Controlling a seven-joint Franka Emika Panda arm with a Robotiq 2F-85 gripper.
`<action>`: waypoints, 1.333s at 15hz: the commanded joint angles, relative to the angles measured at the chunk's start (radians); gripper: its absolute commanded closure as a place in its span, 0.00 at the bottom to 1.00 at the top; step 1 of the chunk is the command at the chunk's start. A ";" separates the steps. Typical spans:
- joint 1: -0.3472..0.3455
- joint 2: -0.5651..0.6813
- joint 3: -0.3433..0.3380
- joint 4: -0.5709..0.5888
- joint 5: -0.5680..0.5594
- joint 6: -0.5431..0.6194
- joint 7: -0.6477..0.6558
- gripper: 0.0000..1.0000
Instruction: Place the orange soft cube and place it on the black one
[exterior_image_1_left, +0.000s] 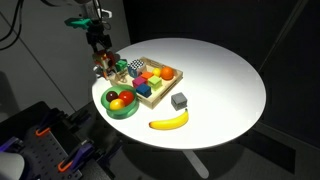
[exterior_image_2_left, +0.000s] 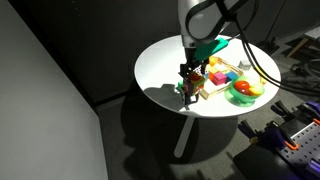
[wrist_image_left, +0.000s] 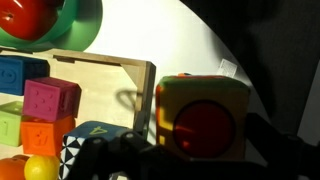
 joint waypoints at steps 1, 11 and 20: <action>-0.027 -0.041 0.020 -0.010 0.033 -0.033 -0.046 0.00; -0.070 -0.099 0.048 -0.033 0.132 -0.034 -0.147 0.00; -0.115 -0.173 0.022 -0.060 0.146 -0.033 -0.102 0.00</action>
